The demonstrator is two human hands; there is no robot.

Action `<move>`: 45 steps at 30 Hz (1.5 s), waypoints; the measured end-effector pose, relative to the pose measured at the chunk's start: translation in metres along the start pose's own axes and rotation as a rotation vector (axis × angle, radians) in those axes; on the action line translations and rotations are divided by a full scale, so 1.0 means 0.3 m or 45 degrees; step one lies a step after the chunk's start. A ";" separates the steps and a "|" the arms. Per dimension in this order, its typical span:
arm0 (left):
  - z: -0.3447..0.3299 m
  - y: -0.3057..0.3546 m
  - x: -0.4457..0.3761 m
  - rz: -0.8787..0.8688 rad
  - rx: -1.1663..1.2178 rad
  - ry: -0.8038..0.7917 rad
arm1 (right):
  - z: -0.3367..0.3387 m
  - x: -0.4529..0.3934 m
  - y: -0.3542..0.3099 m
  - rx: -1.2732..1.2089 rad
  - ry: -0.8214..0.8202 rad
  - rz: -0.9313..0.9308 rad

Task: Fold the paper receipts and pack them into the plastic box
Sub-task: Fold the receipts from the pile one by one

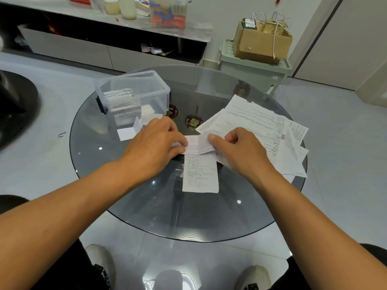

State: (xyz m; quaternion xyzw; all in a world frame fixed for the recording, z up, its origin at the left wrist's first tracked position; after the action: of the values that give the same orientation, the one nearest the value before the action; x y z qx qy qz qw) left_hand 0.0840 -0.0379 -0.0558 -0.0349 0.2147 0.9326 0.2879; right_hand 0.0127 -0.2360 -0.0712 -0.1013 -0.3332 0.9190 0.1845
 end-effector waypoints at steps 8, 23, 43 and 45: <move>-0.018 -0.007 -0.007 0.088 0.220 -0.158 | 0.001 0.042 -0.129 -0.498 -0.040 0.284; 0.022 -0.044 -0.017 -0.014 0.258 -0.137 | -0.074 0.039 -0.135 0.015 -0.157 0.475; 0.010 -0.093 0.020 0.640 1.108 -0.496 | -0.073 0.082 -0.236 0.223 -0.098 1.039; 0.028 -0.078 0.014 0.544 1.086 -0.452 | -0.083 0.082 -0.227 0.150 -0.148 0.961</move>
State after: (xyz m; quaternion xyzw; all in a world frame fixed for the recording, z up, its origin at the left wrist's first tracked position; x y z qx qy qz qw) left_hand 0.0940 -0.0149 -0.0579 0.2894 0.5264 0.7917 0.1115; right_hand 0.0165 -0.1633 -0.0473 -0.1537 -0.2291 0.9441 -0.1804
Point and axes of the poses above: each hand's wrist, its own x-axis away from the middle knuckle, its own z-axis out of the back of the hand, y = z × x, the point moved 8 cm from there along -x, towards the middle knuckle, and after that the axes turned 10 degrees about z, right-handed, at the moved point
